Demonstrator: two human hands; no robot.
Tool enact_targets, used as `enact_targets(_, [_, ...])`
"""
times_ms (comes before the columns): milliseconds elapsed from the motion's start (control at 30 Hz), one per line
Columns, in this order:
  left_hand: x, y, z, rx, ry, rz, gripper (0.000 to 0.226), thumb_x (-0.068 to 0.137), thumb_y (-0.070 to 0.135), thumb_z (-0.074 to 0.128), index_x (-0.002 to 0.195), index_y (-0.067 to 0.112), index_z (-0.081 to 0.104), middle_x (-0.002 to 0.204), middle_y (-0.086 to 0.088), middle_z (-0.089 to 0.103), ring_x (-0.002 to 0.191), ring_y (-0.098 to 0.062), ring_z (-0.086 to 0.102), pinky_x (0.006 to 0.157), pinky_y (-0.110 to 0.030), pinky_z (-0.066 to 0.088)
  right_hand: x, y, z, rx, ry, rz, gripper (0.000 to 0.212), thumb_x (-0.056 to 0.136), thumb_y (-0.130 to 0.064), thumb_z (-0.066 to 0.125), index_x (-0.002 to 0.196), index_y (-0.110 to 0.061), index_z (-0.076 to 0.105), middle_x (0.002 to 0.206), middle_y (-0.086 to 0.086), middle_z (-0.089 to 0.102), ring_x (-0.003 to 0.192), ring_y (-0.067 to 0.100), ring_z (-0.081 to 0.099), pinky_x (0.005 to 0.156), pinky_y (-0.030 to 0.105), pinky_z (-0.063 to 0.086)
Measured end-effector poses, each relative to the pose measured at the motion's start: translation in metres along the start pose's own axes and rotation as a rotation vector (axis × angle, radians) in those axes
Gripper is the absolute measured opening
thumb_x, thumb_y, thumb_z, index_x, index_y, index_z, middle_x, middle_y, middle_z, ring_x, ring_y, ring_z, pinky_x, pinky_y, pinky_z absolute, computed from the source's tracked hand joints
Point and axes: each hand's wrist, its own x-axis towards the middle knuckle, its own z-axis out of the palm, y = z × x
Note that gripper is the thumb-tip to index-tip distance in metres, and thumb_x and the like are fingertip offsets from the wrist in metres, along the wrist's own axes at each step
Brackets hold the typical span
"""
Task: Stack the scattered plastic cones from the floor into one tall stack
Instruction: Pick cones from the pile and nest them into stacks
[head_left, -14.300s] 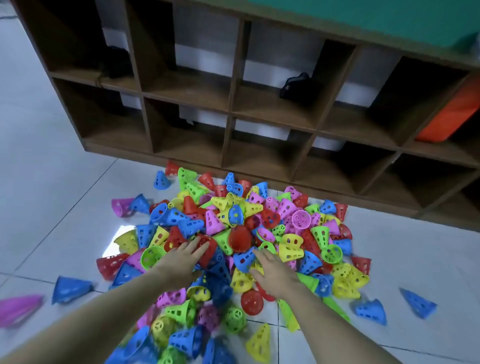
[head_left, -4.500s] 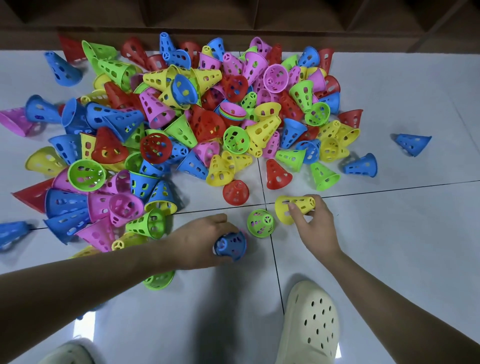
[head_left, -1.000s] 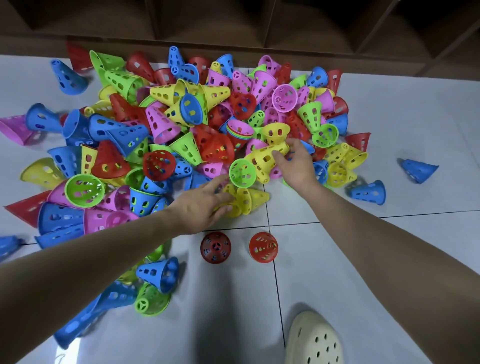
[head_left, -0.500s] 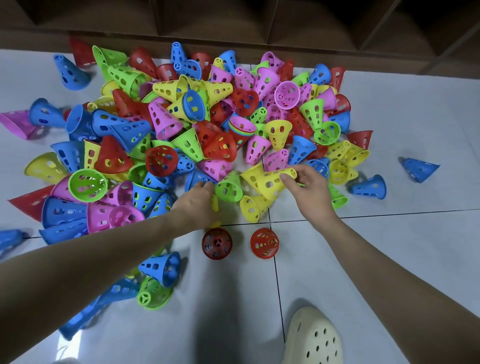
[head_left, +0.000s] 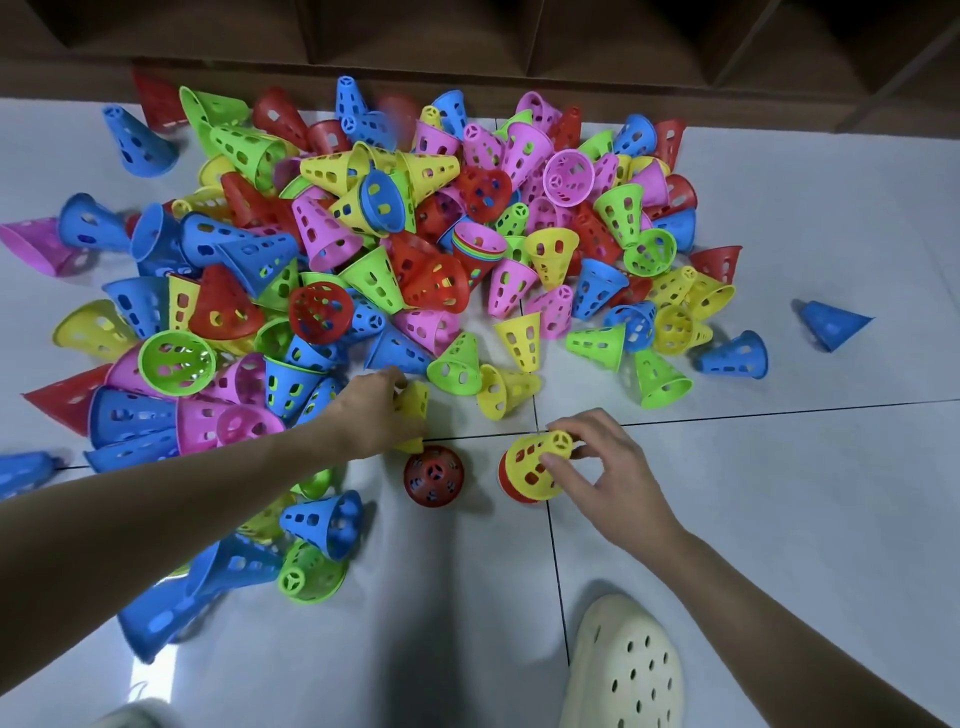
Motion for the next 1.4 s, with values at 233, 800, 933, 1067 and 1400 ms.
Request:
enact_targets(233, [-0.041, 0.01, -0.015, -0.285, 0.075, 0.168, 0.051, 0.079, 0.038, 0.083, 0.12, 0.024, 0.056, 0.103, 0.006, 0.065, 0.086, -0.011, 0.064, 0.073, -0.024, 0.053, -0.004, 0.02, 0.016, -0.125, -0.162, 0.07, 0.029, 0.085, -0.04, 0.069, 0.112, -0.03, 0.062, 0.107, -0.017, 0.05, 0.099, 0.007, 0.059, 0.086, 0.035, 0.053])
enact_targets(800, [-0.056, -0.025, 0.022, 0.083, -0.152, 0.493, 0.043, 0.082, 0.043, 0.076, 0.115, 0.042, 0.048, 0.113, 0.018, 0.064, 0.103, -0.005, 0.062, 0.087, -0.036, 0.054, 0.085, 0.035, 0.014, -0.28, -0.214, 0.098, 0.057, 0.088, -0.02, 0.072, 0.14, -0.016, 0.05, 0.138, 0.002, 0.051, 0.129, 0.022, 0.044, 0.109, 0.037, 0.039])
enact_targets(933, [-0.052, -0.03, 0.018, 0.156, -0.156, 0.543, 0.047, 0.082, 0.044, 0.073, 0.124, 0.036, 0.054, 0.125, 0.013, 0.06, 0.111, -0.011, 0.06, 0.094, -0.037, 0.052, 0.109, 0.025, 0.021, -0.413, -0.355, 0.04, 0.071, 0.084, -0.027, 0.074, 0.147, -0.019, 0.043, 0.147, 0.002, 0.047, 0.135, 0.022, 0.038, 0.11, 0.032, 0.033])
enact_targets(1067, [-0.046, -0.029, -0.003, 0.247, -0.073, 0.656, 0.071, 0.065, 0.031, 0.061, 0.136, 0.029, 0.052, 0.151, 0.001, 0.041, 0.133, -0.018, 0.046, 0.108, -0.037, 0.036, 0.114, 0.025, 0.03, -0.505, -0.383, 0.011, 0.07, 0.083, -0.038, 0.076, 0.143, -0.016, 0.048, 0.139, 0.005, 0.055, 0.127, 0.025, 0.046, 0.105, 0.038, 0.04])
enact_targets(1400, [0.028, -0.023, -0.044, 0.685, 0.026, 0.518, 0.083, 0.088, 0.029, 0.06, 0.159, 0.021, 0.019, 0.167, -0.001, 0.014, 0.15, -0.024, 0.019, 0.122, -0.038, 0.016, 0.085, 0.033, 0.028, -0.338, -0.344, 0.207, 0.07, 0.084, -0.049, 0.073, 0.142, -0.018, 0.048, 0.13, 0.004, 0.059, 0.118, 0.022, 0.055, 0.099, 0.036, 0.047])
